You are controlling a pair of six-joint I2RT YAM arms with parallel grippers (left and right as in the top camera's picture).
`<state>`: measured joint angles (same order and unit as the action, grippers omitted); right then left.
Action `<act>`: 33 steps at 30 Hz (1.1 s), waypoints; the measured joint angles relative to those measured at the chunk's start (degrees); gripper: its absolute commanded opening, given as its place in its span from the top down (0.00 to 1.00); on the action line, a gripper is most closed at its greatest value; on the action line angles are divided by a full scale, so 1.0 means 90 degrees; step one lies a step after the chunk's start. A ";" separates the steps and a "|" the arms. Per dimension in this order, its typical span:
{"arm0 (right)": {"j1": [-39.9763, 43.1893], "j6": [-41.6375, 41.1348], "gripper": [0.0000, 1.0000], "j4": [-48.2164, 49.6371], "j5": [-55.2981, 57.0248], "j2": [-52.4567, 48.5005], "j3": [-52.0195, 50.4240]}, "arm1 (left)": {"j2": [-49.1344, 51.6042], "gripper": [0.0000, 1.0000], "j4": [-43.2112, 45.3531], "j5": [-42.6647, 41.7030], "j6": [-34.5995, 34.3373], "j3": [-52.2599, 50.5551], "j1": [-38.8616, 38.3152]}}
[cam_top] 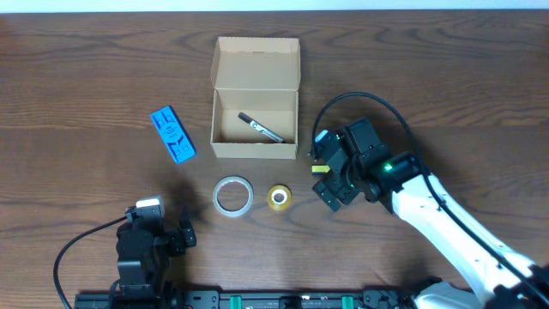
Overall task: Pack container
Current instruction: 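Move the right gripper to the yellow highlighter and grasp it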
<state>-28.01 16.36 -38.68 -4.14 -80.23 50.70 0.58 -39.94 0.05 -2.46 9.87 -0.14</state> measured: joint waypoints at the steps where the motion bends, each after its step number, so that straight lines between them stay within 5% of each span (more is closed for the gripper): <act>1: 0.0058 0.0000 0.01 0.0102 0.0000 -0.0083 -0.0058 | 0.0000 0.05 0.0000 -0.0002 0.0000 0.0000 0.0000; 23: 0.0595 0.0109 0.06 0.1379 -0.0063 -0.1940 -0.0148 | 0.0000 0.05 0.0000 -0.0002 0.0000 0.0000 0.0000; 25: 0.0595 0.0126 0.17 0.1379 -0.0092 -0.1948 -0.0148 | 0.0000 0.04 0.0000 0.0000 0.0000 0.0000 0.0000; 28: 0.0595 0.0138 0.48 0.1377 -0.0114 -0.1950 -0.0146 | 0.0000 0.05 0.0000 0.0000 0.0000 0.0000 0.0000; 33: 0.0595 0.0032 0.66 0.1253 -0.0114 -0.1950 -0.0131 | 0.0000 0.04 0.0000 0.0000 0.0000 0.0000 0.0000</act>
<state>-22.65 16.64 -27.40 -5.17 -97.78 49.52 0.58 -39.94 0.05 -2.46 9.87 -0.14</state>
